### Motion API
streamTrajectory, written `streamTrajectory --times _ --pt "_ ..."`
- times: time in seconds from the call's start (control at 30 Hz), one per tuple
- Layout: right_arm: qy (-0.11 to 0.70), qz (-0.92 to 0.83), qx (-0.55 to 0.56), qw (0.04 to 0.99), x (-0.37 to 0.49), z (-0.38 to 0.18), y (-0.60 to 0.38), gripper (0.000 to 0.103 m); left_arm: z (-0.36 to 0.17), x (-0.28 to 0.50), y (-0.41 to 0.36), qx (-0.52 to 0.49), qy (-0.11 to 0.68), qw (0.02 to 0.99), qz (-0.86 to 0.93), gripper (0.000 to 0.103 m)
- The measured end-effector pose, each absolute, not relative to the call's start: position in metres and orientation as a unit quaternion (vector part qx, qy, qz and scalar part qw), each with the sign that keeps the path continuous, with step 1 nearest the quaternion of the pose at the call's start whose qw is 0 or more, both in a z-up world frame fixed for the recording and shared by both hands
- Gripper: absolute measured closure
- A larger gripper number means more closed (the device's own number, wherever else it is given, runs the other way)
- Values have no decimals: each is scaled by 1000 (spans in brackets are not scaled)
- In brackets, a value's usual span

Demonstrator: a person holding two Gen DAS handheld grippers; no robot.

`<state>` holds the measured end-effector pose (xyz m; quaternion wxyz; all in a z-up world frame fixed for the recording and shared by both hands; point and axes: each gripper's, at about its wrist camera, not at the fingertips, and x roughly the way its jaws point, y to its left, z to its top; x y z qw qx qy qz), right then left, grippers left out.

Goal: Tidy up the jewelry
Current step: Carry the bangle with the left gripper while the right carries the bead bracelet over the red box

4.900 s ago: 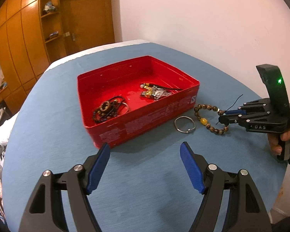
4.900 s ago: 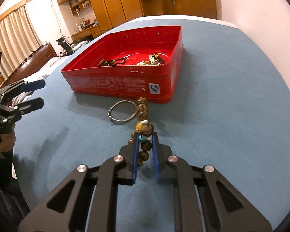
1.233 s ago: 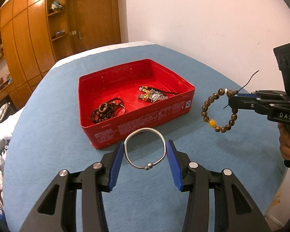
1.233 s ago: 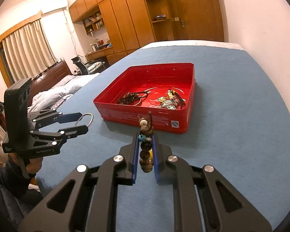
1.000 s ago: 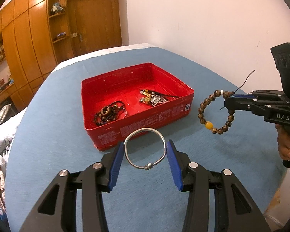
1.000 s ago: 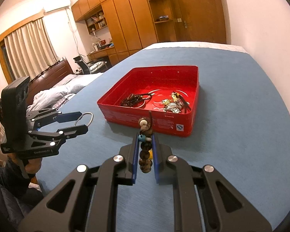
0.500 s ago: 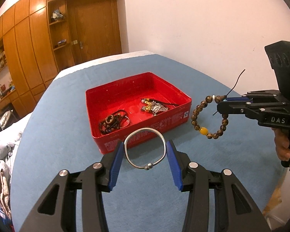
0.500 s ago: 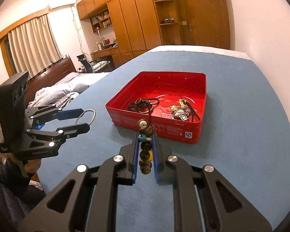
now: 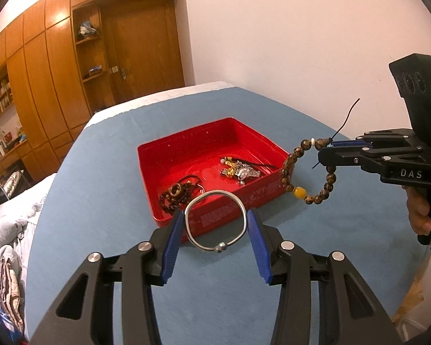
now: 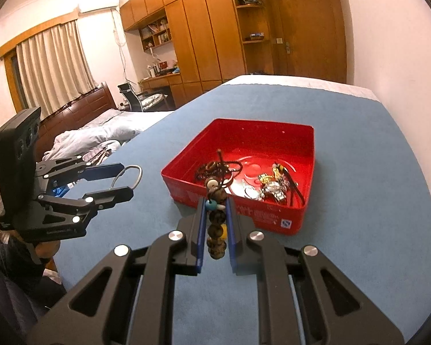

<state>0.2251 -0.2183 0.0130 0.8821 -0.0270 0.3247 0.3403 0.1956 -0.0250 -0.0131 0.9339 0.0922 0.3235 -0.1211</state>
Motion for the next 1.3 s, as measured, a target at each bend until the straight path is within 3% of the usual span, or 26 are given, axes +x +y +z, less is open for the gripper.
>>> streamTrajectory --times 1.3 --pt "301 351 -25 886 255 27 -219 91 -1 244 -9 99 318 936 -111 57"
